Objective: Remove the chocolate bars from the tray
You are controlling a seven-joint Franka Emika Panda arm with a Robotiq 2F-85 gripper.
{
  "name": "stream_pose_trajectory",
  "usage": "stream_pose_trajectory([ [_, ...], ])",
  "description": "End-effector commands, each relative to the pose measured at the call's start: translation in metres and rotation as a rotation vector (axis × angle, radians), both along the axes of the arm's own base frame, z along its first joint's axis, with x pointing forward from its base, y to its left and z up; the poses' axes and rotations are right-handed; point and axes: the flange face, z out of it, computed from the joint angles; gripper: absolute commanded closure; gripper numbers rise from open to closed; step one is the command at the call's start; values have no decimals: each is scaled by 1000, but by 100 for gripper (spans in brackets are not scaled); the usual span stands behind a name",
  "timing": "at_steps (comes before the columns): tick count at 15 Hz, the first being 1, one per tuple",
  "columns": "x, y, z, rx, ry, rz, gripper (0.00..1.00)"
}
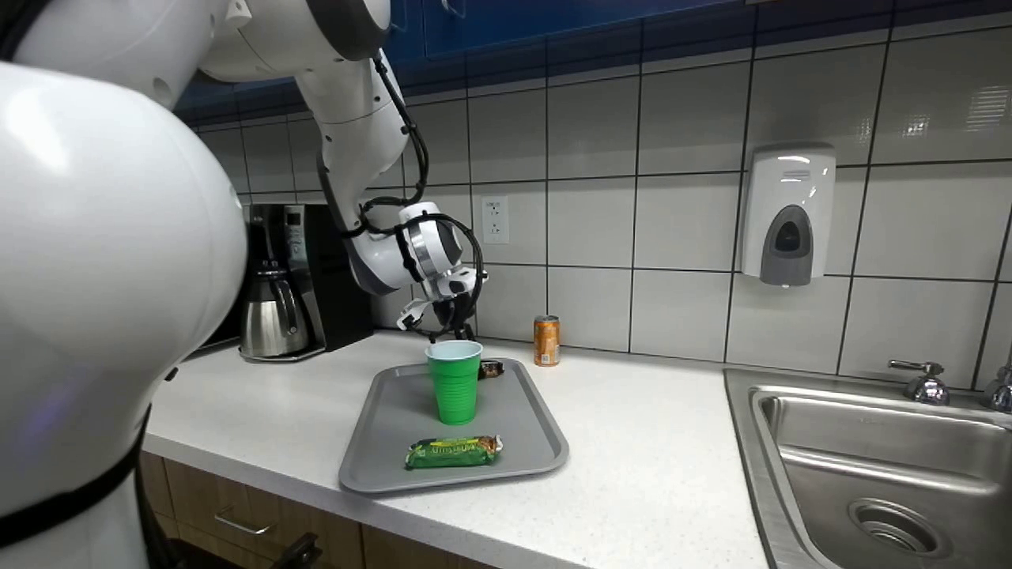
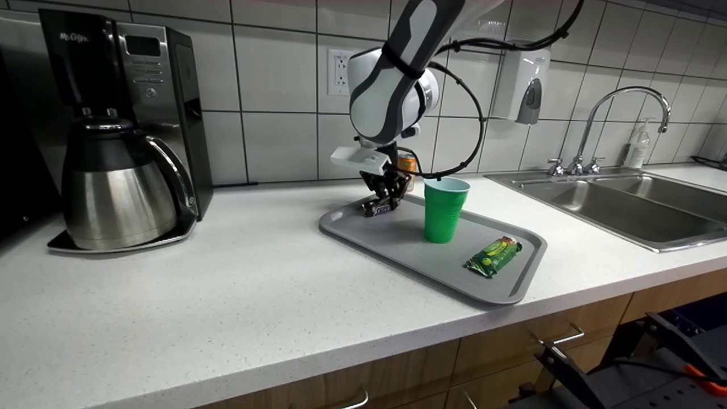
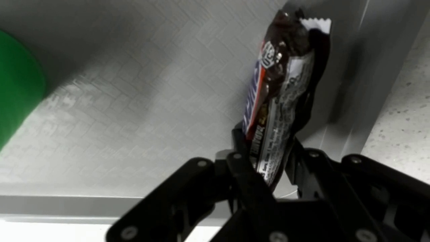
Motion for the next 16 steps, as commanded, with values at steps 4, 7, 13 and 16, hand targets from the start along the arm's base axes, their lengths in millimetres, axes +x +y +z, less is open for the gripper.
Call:
stream_pose_trajectory([
  [4,2,11,20,25,-58,11,94],
  [7,3,18,27,34,-76,22,94],
  [13,7,41,43,47,-112,59,94],
  [16,12,55,49,49,-123,78,94],
])
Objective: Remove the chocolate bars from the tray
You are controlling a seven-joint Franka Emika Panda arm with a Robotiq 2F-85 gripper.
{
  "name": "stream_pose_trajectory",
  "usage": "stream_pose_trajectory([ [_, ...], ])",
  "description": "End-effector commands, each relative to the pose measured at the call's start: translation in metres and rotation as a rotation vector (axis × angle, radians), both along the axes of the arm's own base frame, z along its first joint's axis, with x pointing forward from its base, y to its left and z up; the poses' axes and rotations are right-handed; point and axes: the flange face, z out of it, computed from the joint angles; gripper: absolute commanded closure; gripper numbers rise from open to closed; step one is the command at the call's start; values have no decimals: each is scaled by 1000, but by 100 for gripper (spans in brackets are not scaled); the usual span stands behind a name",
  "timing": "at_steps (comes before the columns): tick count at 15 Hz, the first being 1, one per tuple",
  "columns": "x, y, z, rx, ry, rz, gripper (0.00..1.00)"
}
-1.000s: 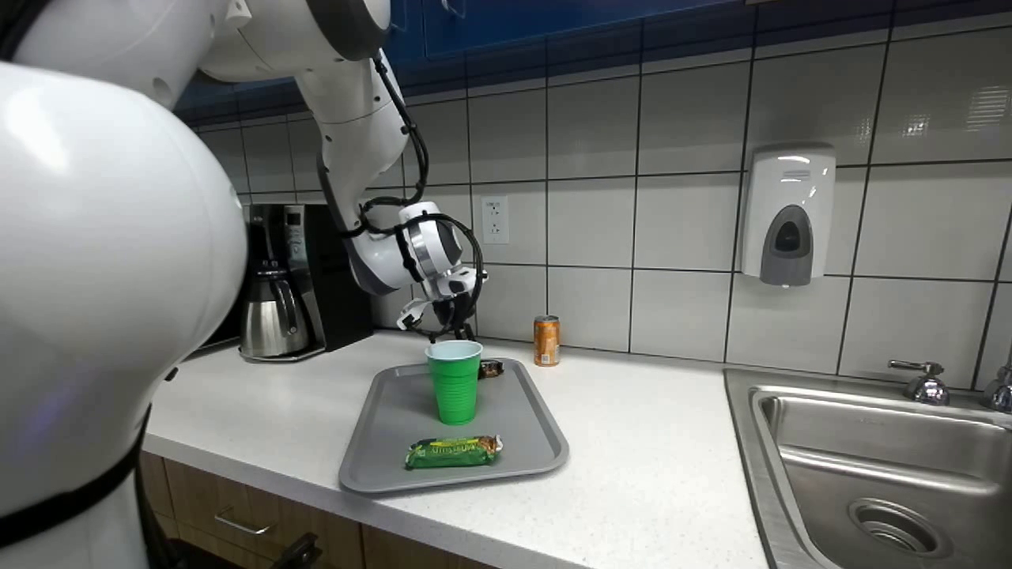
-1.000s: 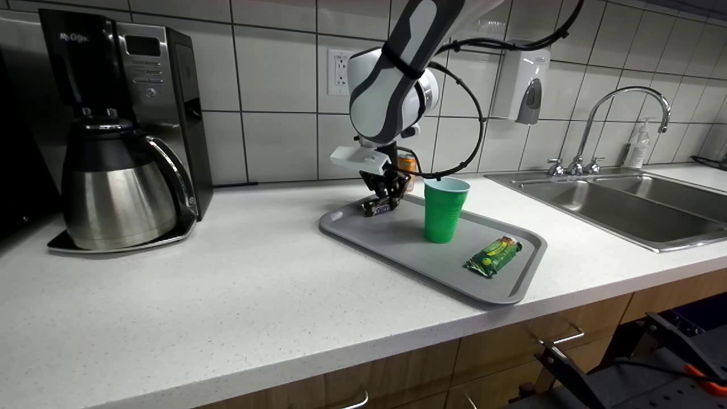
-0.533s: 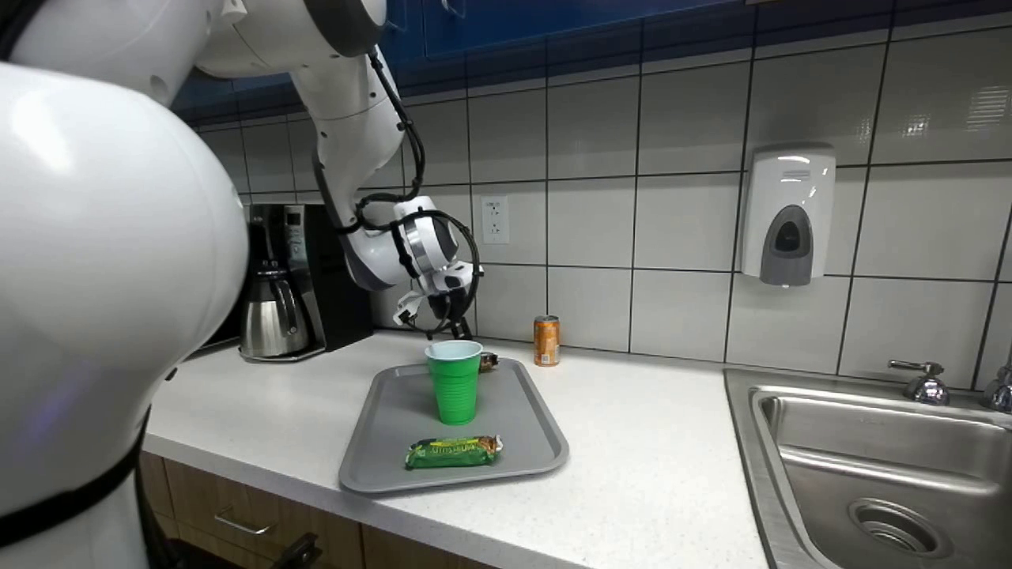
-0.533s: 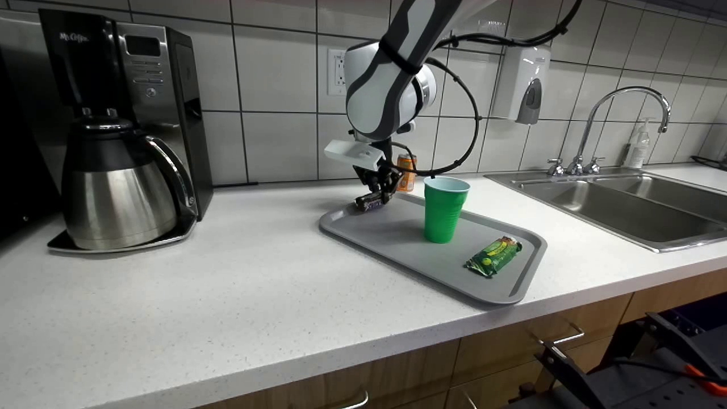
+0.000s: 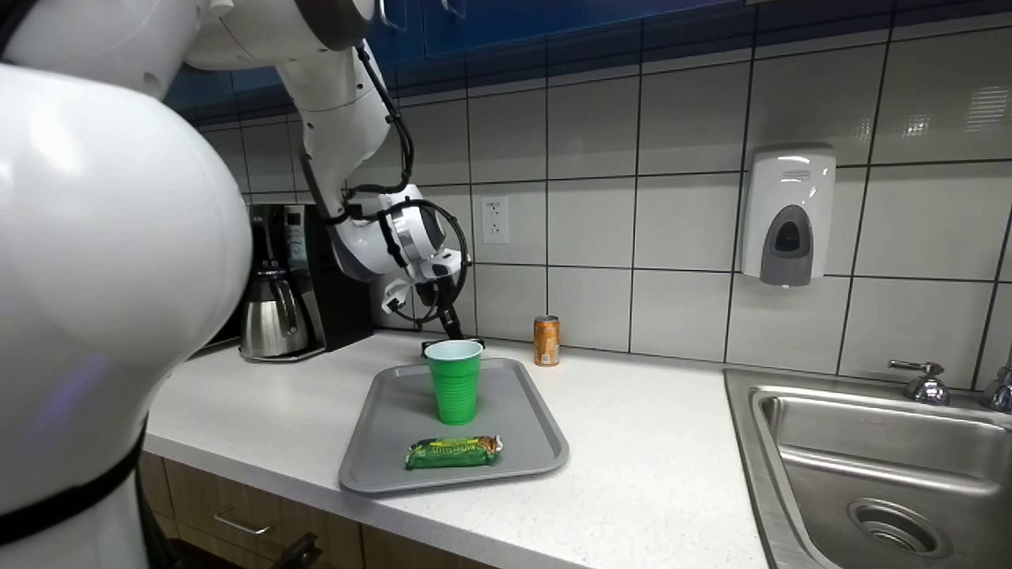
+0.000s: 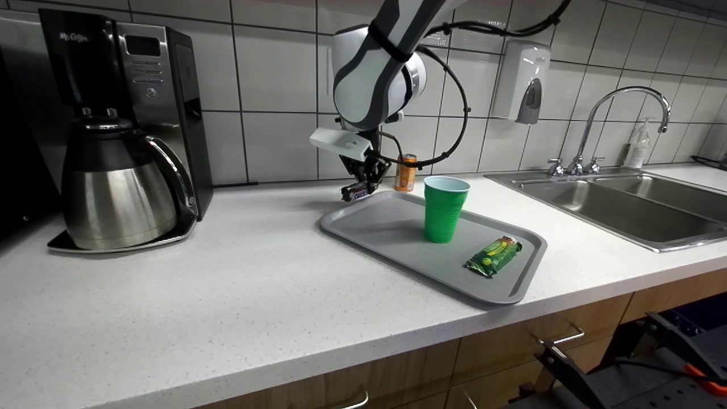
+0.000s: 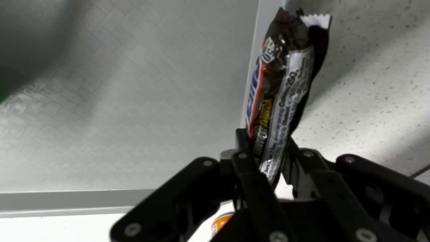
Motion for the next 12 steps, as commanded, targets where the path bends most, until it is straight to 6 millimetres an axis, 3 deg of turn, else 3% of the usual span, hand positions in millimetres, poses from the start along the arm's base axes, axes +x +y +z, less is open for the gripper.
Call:
stream_pose_trajectory([
  [1,7,16,15,2,-28,9,94],
  [7,17,37,23,13,-57,40,94],
  [12,25,50,12,22,-50,62,94],
])
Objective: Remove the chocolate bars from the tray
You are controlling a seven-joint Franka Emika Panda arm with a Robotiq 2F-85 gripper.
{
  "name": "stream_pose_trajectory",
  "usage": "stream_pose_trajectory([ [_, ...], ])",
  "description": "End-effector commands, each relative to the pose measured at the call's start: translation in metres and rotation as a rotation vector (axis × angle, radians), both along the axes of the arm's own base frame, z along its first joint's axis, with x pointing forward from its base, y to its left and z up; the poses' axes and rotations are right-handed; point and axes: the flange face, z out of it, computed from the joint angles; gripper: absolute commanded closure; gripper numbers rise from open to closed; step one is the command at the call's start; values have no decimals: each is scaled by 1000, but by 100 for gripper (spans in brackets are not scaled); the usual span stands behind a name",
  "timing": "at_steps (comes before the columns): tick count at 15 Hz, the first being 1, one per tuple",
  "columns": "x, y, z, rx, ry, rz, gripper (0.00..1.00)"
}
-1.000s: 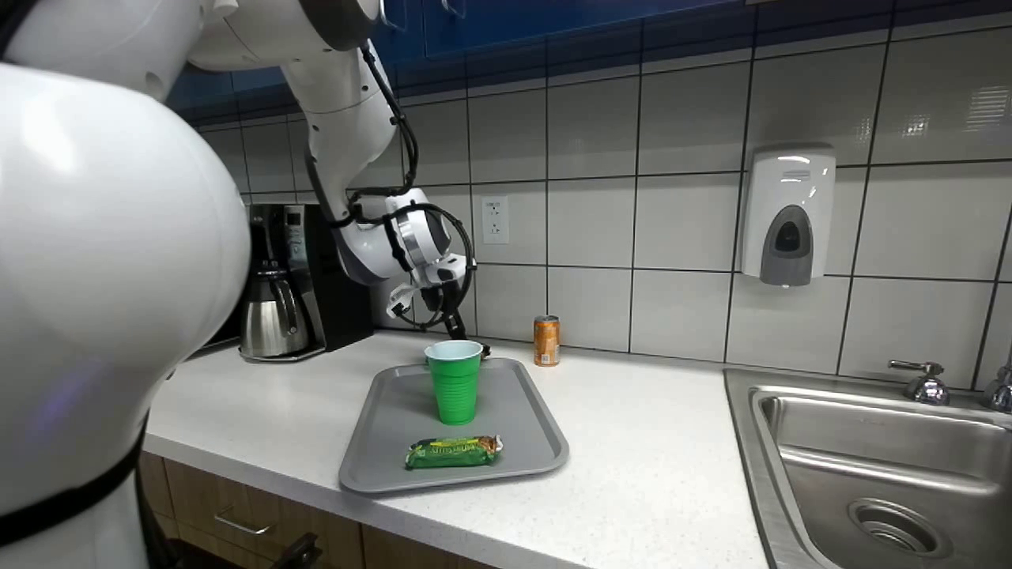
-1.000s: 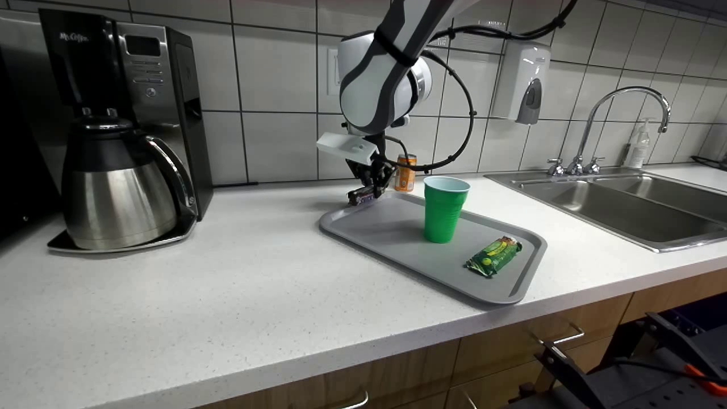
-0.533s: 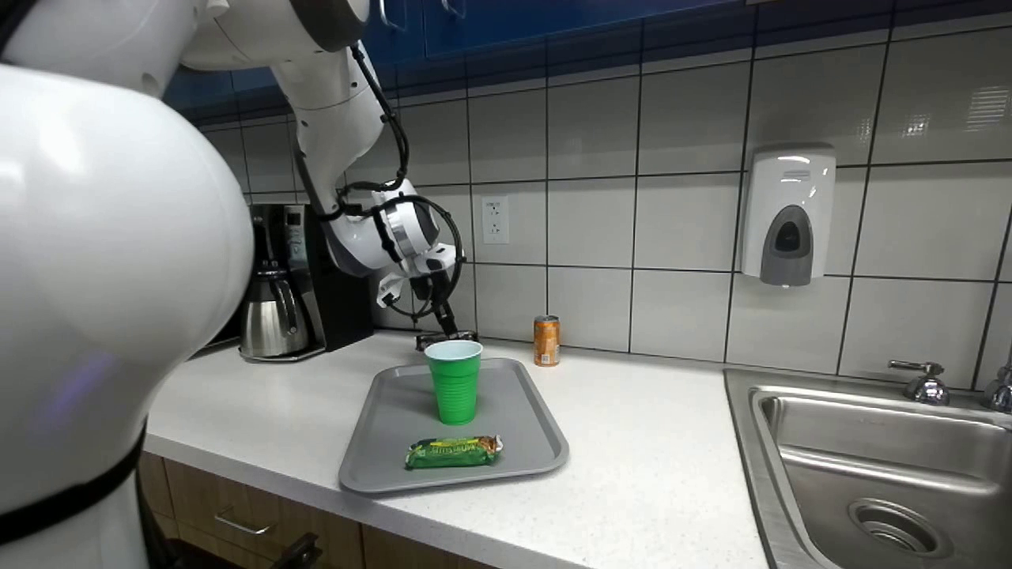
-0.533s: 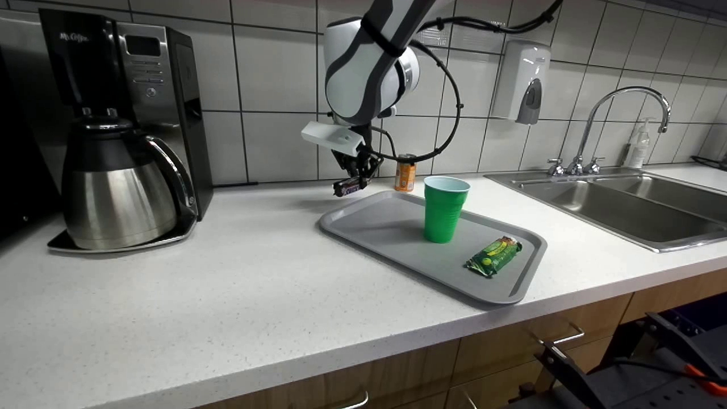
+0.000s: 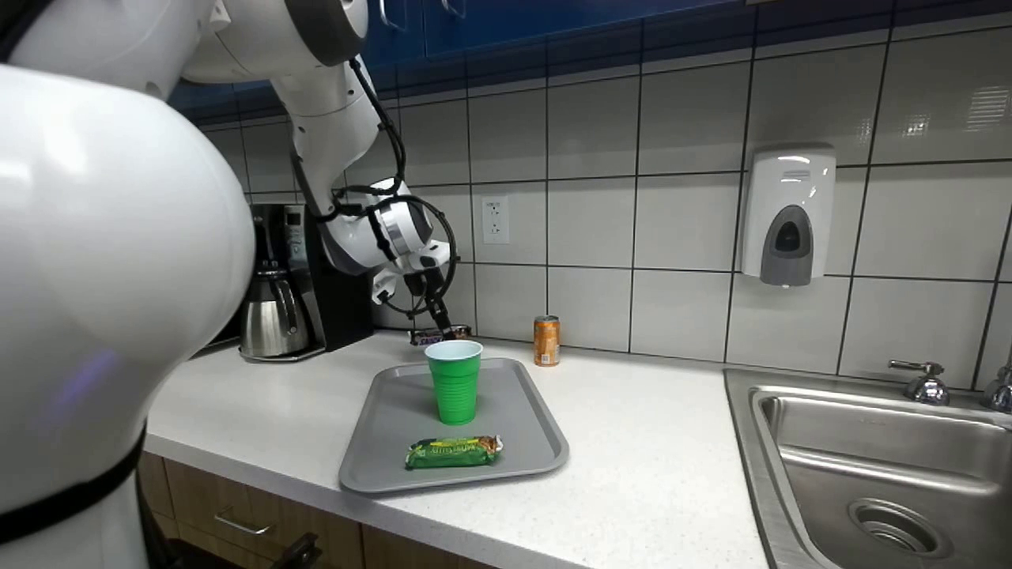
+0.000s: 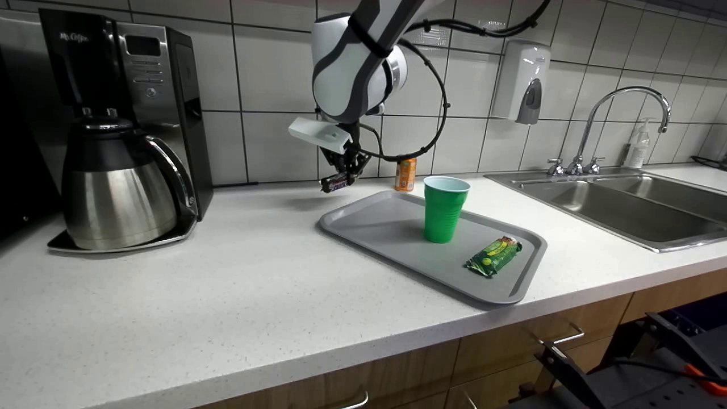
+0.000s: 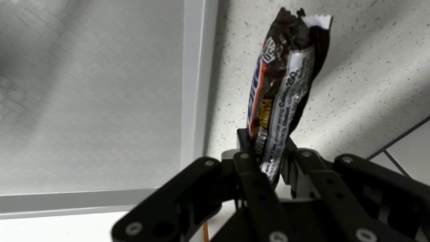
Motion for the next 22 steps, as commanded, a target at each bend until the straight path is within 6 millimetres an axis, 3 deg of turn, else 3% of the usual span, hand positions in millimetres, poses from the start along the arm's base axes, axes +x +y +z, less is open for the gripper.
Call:
stream_pose_trajectory([
  [1,11,13,-6,-1,6,15,94],
  [17,23,33,-24,-11,11,39,94],
  [18,23,34,-25,-13,12,40,53],
  [19,23,35,-25,-14,14,41,51],
  [22,23,37,-24,-16,14,40,31],
])
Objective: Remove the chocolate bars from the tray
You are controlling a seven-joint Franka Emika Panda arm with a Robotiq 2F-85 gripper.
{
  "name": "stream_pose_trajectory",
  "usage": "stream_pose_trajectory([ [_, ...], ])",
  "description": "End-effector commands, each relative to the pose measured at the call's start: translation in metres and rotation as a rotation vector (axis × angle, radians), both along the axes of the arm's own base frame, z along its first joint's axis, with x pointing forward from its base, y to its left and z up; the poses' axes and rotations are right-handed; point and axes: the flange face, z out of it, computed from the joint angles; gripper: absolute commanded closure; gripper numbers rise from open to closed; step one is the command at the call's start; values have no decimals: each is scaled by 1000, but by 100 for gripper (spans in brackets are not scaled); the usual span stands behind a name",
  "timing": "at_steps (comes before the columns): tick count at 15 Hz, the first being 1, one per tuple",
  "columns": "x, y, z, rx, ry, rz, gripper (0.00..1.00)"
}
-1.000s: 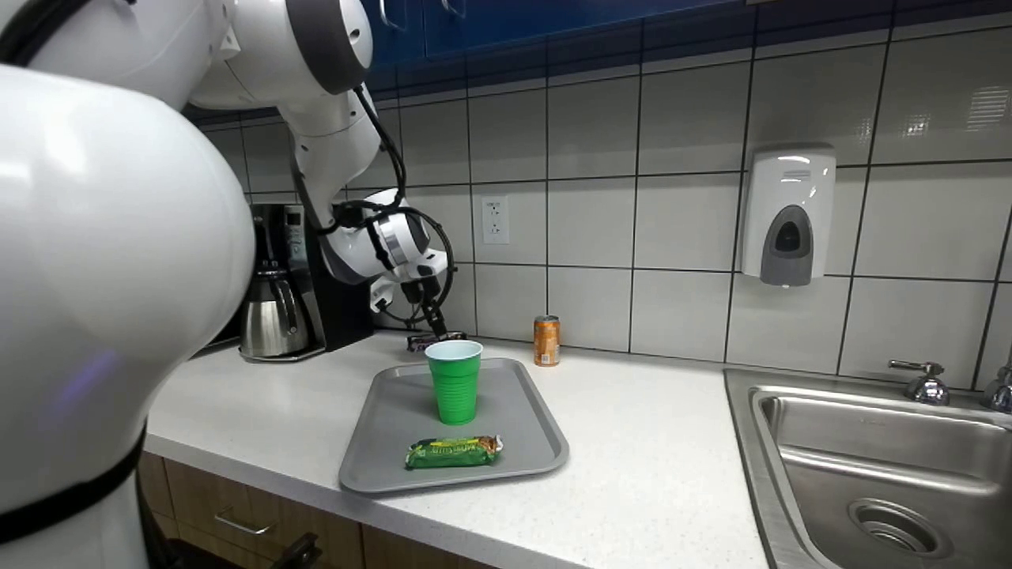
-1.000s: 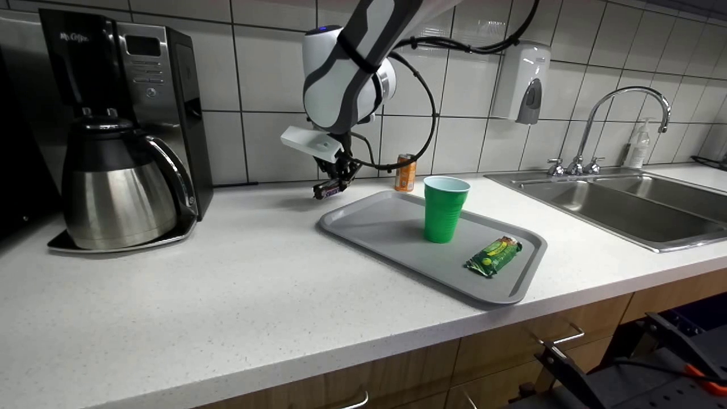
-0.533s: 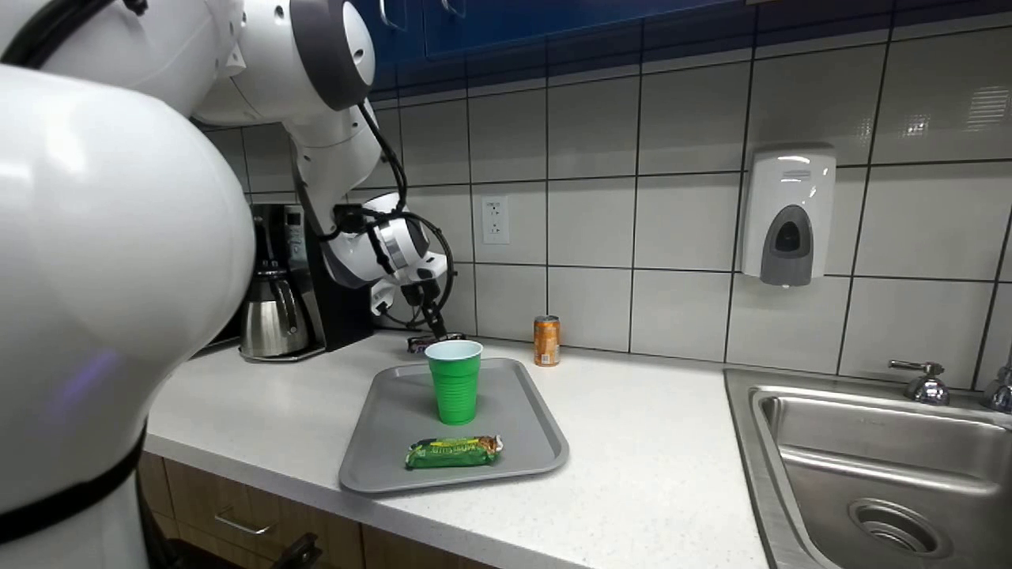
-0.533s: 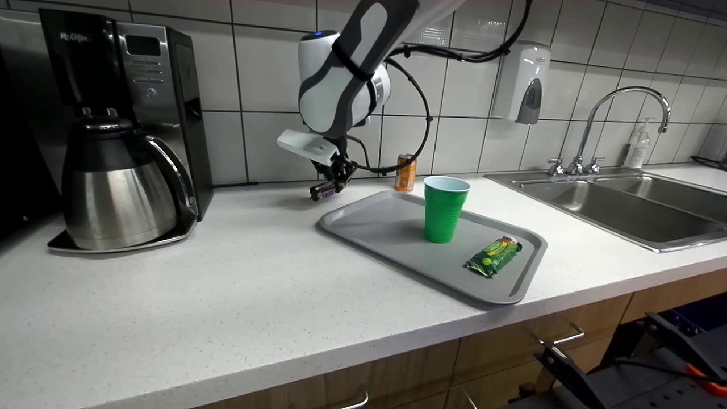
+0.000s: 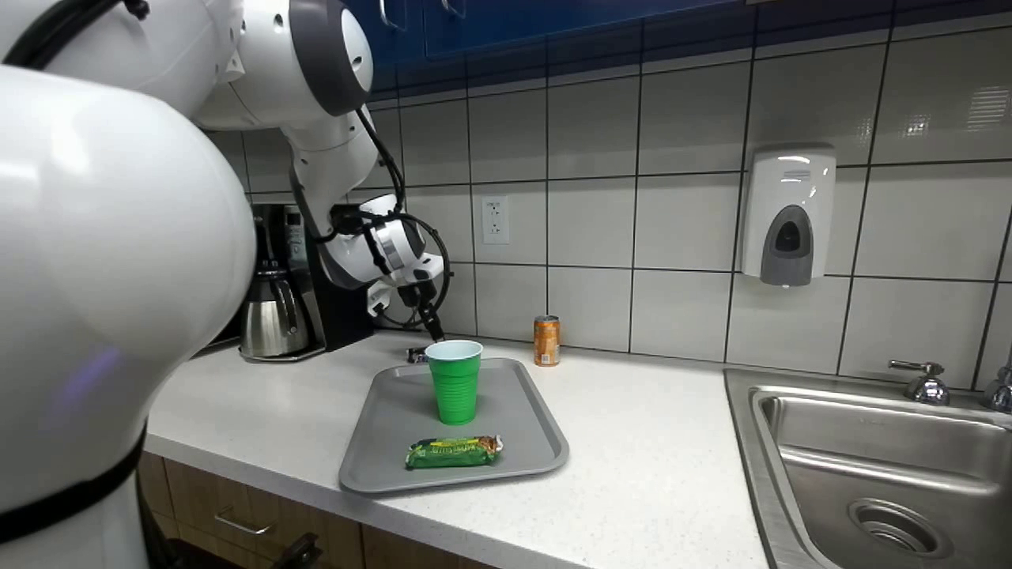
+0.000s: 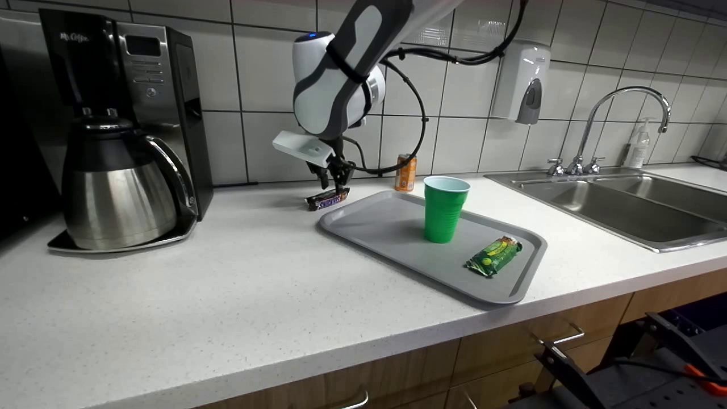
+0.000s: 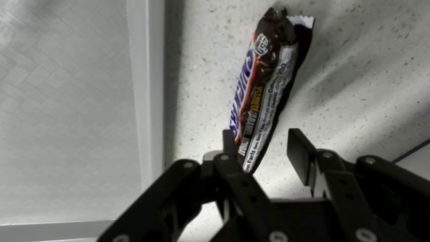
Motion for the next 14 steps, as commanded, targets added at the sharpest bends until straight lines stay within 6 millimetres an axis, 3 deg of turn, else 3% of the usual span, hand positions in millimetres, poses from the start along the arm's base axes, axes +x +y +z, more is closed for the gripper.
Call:
stream_pose_trajectory([
  [1,4,5,6,-8,16,6,22],
  [4,4,5,13,-2,6,5,1],
  [14,-6,13,49,86,4,75,0],
])
